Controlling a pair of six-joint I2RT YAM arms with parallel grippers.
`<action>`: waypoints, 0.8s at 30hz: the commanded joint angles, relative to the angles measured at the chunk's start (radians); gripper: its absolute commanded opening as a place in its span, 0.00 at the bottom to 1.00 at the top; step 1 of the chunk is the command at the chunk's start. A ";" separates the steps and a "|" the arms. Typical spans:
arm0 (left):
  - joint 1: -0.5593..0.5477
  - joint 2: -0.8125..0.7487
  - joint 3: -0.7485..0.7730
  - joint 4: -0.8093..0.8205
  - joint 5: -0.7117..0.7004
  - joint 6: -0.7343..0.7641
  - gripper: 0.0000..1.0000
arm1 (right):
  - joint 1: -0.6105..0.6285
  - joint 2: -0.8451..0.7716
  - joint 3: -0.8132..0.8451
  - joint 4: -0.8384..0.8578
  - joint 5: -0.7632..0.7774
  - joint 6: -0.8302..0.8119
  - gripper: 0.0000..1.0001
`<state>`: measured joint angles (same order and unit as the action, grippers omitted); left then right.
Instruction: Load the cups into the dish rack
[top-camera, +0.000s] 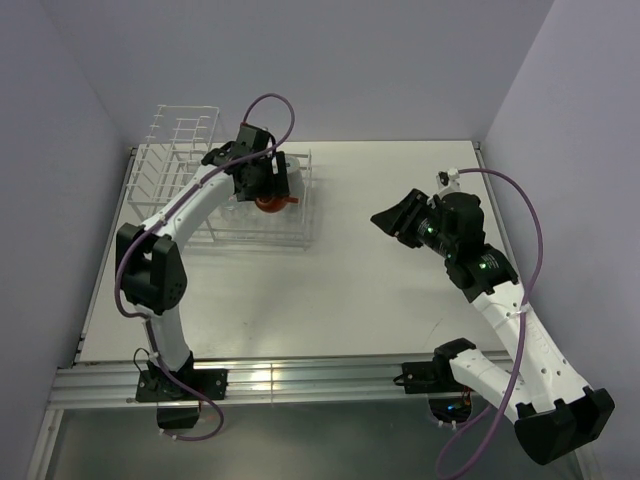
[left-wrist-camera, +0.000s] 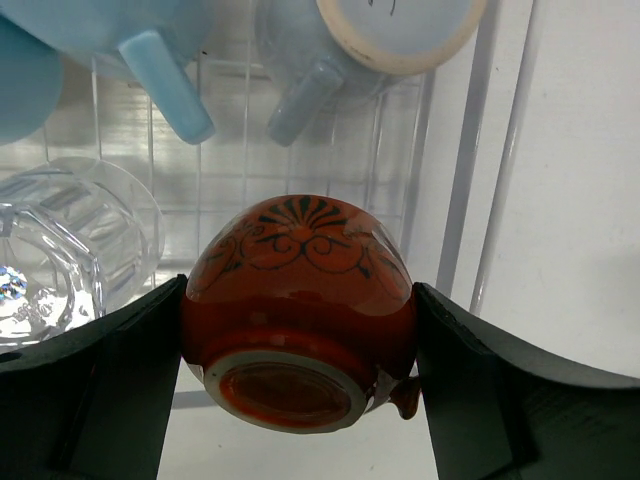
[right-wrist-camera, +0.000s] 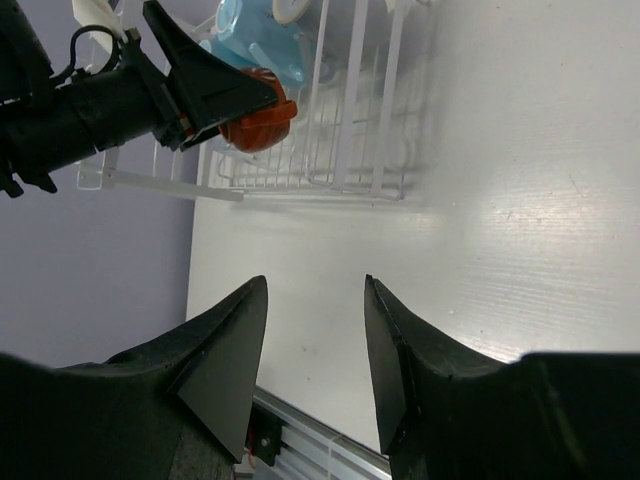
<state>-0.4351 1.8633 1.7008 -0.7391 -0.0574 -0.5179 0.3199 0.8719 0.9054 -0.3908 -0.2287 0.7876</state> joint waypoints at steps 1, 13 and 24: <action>0.002 0.008 0.088 -0.005 -0.055 0.018 0.00 | -0.007 -0.010 0.036 0.000 0.005 -0.037 0.51; 0.002 0.099 0.094 -0.019 -0.093 0.007 0.00 | -0.005 -0.002 0.015 0.012 -0.024 -0.048 0.51; 0.002 0.157 0.097 -0.037 -0.137 -0.010 0.01 | -0.007 0.009 0.001 0.026 -0.040 -0.050 0.51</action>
<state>-0.4351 2.0262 1.7508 -0.7910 -0.1612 -0.5171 0.3199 0.8757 0.9051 -0.3977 -0.2565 0.7597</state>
